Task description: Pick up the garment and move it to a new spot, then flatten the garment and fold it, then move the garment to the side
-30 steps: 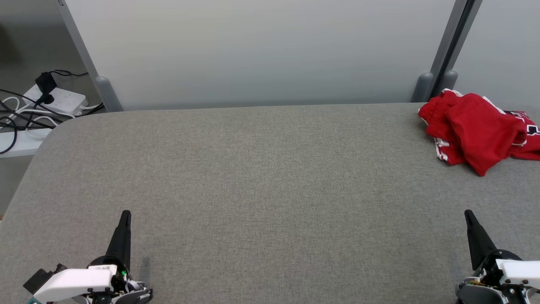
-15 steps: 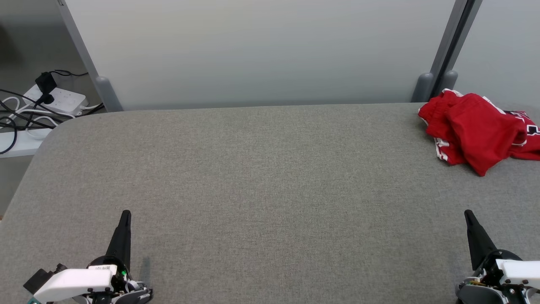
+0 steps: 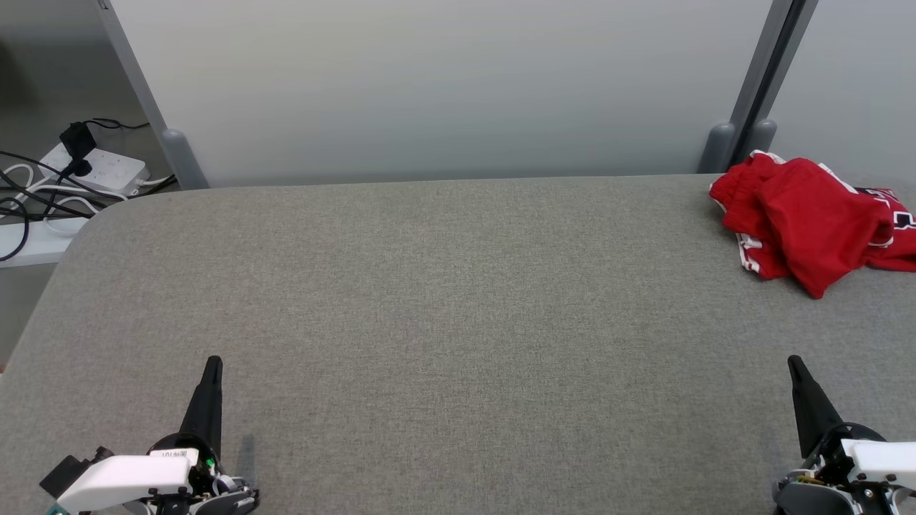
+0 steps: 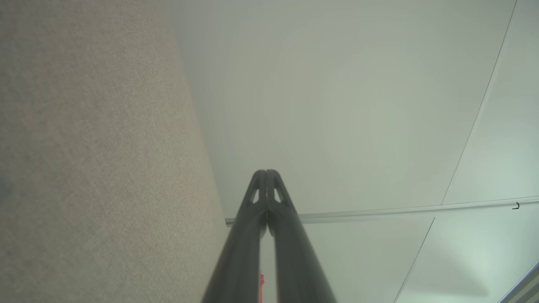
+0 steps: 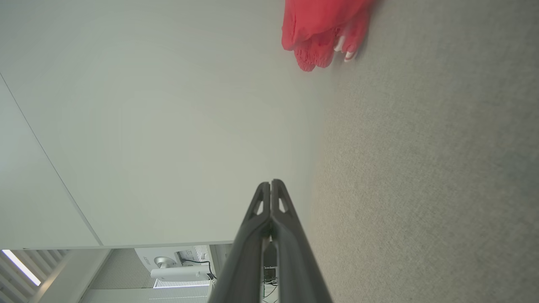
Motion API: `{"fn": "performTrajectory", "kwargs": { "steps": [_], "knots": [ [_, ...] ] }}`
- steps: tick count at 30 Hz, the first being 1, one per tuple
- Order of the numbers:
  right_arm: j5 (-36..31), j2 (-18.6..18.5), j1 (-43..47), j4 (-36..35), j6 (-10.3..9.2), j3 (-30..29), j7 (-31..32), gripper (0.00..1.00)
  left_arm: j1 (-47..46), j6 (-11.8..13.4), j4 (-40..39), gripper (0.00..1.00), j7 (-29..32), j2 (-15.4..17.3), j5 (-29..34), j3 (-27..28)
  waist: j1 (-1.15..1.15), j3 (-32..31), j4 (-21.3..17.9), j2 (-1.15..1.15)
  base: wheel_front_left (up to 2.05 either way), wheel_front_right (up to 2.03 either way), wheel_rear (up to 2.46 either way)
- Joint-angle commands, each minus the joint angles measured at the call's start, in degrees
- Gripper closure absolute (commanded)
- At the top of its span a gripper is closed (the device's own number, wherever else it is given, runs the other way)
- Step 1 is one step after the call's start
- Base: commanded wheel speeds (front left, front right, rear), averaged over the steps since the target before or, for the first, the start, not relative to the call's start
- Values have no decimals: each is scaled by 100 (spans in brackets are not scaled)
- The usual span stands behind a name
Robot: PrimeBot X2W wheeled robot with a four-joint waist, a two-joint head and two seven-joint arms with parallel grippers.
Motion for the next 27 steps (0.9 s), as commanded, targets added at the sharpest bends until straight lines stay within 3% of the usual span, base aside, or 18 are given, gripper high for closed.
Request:
{"fn": "performTrajectory", "kwargs": {
  "steps": [1,27],
  "knots": [
    [-27,-72,-255,-155,25,98,53,100,-326,-47,-132,100,39,48,-16,194,0,0,0,0,0,0,0],
    [-41,-61,-257,-154,25,82,66,100,-326,-47,-132,100,40,48,-15,195,0,0,0,0,0,0,0]
  ]
}}
